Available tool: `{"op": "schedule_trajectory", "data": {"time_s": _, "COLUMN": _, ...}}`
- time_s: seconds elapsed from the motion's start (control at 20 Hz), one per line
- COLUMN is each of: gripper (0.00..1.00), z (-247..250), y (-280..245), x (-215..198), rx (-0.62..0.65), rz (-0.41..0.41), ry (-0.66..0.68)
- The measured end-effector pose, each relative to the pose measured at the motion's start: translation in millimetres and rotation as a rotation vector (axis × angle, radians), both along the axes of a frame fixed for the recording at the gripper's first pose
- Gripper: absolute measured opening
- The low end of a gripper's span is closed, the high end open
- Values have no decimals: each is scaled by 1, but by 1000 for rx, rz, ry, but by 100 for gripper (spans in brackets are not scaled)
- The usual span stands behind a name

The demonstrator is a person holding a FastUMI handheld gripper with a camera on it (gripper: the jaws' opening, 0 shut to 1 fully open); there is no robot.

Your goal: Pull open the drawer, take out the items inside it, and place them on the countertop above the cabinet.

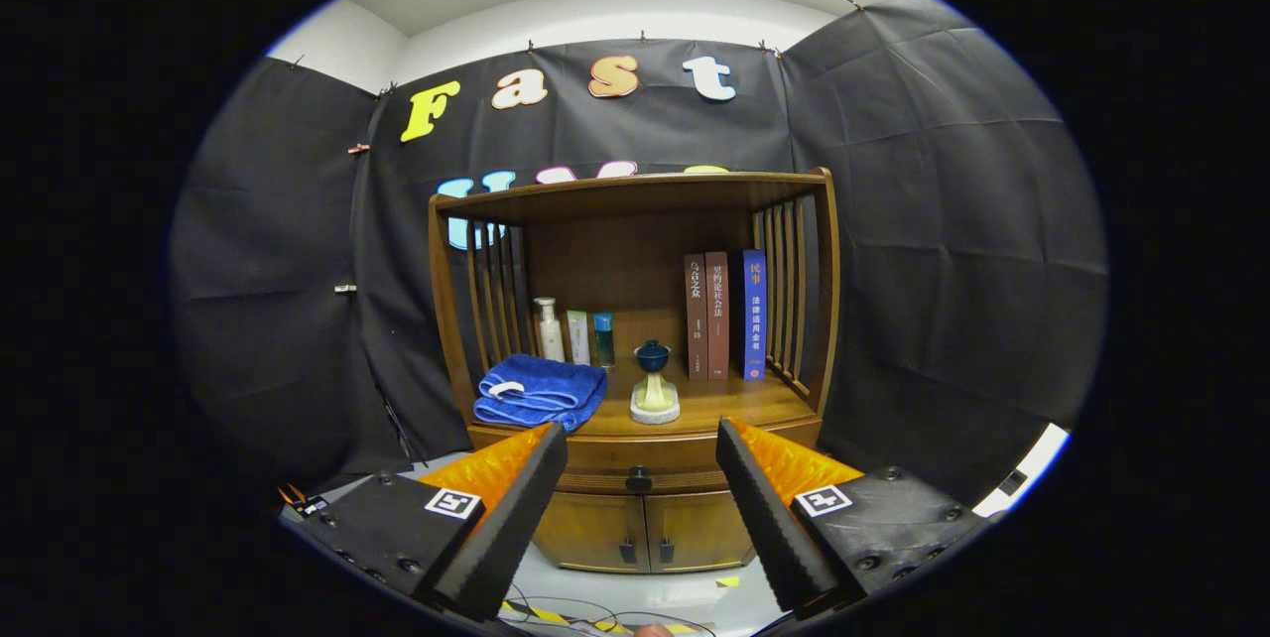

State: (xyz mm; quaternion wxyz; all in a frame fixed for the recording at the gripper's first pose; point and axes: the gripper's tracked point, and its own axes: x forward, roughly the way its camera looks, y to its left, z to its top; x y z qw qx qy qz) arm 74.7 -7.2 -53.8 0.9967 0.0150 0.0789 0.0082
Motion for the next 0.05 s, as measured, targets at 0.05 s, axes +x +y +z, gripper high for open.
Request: {"op": "schedule_trajectory", "data": {"time_s": 0.05, "gripper": 99, "z": 0, "y": 0, "x": 0, "rx": 2, "rz": 0, "ry": 1}}
